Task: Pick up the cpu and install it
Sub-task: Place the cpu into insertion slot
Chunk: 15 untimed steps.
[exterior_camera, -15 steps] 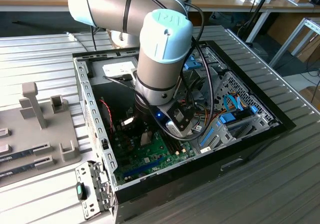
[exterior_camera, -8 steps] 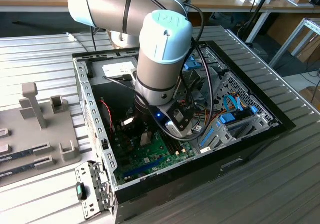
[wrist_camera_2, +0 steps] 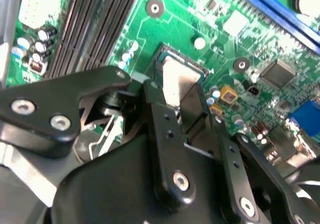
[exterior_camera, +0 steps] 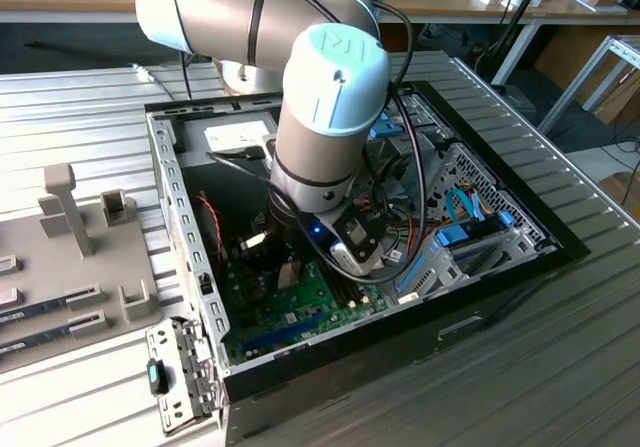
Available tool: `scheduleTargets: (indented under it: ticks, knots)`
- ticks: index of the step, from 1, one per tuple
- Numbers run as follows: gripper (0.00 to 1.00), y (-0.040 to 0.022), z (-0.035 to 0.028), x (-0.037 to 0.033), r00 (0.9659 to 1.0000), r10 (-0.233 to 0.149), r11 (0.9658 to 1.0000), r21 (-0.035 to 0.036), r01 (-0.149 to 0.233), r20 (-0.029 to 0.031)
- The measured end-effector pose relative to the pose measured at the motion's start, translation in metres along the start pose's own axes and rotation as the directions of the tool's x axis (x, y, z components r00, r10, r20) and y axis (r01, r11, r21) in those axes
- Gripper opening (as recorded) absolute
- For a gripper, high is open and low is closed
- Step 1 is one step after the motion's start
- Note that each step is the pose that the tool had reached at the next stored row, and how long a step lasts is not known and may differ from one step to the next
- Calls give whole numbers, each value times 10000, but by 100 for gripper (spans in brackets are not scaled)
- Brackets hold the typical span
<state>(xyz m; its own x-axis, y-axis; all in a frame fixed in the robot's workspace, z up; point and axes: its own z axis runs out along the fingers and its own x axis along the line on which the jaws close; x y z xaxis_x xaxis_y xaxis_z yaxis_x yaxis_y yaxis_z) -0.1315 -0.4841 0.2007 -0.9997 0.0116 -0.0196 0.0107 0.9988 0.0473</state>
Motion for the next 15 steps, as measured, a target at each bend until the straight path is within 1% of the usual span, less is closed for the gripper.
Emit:
scheduleTargets:
  ticks: [2, 8, 9, 10, 13, 15]
  knots:
    - [39, -4, 1, -1, 10000, 0, 10000, -12, 0, 1]
    - [39, -7, 2, -2, 10000, -2, 10000, -12, 2, 5]
    - [41, -7, 3, -2, 10000, -2, 10000, -13, 2, 4]
    - [46, -7, 2, -1, 10000, -2, 10000, -13, 2, 2]
    - [46, -10, -1, 0, 10000, 0, 10000, -9, 0, 1]
    - [46, -8, -20, -1, 10000, 0, 10000, -35, 0, 3]
